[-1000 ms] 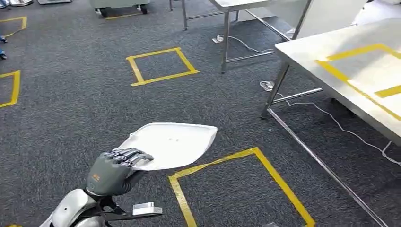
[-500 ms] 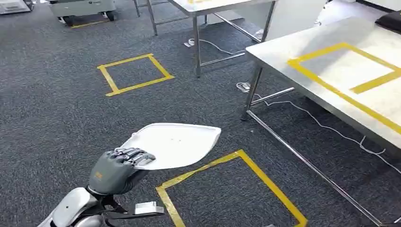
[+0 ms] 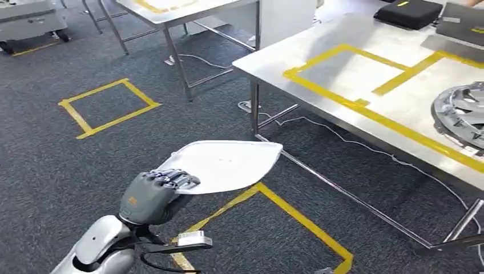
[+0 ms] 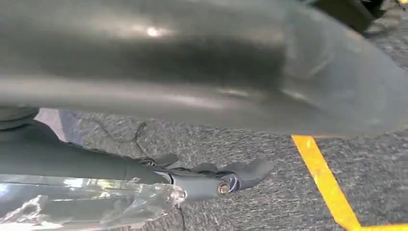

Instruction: Take the parts from the cabinet and place them on the table.

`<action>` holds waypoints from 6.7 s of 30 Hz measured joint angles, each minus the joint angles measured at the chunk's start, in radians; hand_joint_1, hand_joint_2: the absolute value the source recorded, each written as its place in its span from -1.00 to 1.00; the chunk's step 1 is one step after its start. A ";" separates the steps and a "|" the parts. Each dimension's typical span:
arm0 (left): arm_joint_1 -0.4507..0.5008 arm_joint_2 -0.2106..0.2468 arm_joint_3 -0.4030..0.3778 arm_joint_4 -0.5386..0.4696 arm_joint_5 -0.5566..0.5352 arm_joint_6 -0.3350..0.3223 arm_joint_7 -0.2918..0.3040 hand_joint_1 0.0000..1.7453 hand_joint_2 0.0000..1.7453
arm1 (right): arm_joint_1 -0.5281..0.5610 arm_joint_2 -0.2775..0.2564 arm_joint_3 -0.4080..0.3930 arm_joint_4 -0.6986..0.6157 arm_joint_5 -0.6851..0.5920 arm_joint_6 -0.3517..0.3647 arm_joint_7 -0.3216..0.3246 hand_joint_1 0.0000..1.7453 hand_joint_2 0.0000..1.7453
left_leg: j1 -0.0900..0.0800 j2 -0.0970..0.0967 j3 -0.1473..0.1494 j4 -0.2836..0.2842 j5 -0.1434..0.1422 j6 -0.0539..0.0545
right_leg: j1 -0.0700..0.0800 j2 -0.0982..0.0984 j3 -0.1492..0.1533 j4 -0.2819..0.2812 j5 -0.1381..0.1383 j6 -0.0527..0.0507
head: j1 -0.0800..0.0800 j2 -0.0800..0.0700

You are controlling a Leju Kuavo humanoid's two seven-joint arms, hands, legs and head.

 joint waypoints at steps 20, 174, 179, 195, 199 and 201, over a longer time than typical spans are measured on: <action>-0.043 -0.080 0.062 0.003 0.004 -0.031 -0.029 1.00 1.00 | 0.002 0.000 -0.012 -0.006 0.011 0.001 -0.004 -1.00 -1.00 | 0.005 0.125 0.134 0.024 -0.072 -0.018 | -0.002 -0.150 -0.039 -0.014 0.045 0.004 | 0.010 0.000; -0.612 0.064 0.227 1.012 -0.367 0.006 0.347 1.00 1.00 | -0.016 0.014 -0.029 -0.010 0.201 0.062 -0.018 -1.00 -1.00 | 0.011 0.073 0.072 -0.007 -0.005 -0.008 | -0.001 -0.102 -0.084 -0.031 0.105 0.026 | 0.006 0.000; -0.578 0.077 0.228 1.006 -0.358 0.045 0.272 1.00 1.00 | -0.014 0.014 -0.033 -0.010 0.200 0.056 -0.020 -1.00 -1.00 | 0.011 0.073 0.072 -0.007 -0.005 -0.008 | -0.001 -0.101 -0.084 -0.031 0.105 0.026 | 0.006 0.000; -0.318 0.224 0.237 0.565 -0.142 -0.072 0.090 1.00 1.00 | 0.001 0.010 -0.065 -0.010 0.186 0.044 -0.034 -1.00 -1.00 | 0.012 0.074 0.070 -0.007 -0.006 -0.010 | 0.000 -0.100 -0.086 -0.030 0.104 0.024 | 0.006 0.000; -0.307 0.233 0.237 0.530 -0.143 -0.077 0.090 -1.00 1.00 | -0.001 0.010 -0.073 -0.010 0.188 0.044 -0.034 -1.00 -1.00 | 0.012 0.074 0.070 -0.007 -0.006 -0.010 | 0.000 -0.100 -0.086 -0.030 0.104 0.024 | 0.006 0.000; -0.306 0.233 0.237 0.521 -0.153 -0.076 0.090 -1.00 1.00 | -0.001 0.010 -0.074 -0.010 0.189 0.044 -0.035 -1.00 -1.00 | 0.012 0.074 0.070 -0.007 -0.006 -0.010 | 0.000 -0.100 -0.086 -0.030 0.104 0.024 | 0.006 0.000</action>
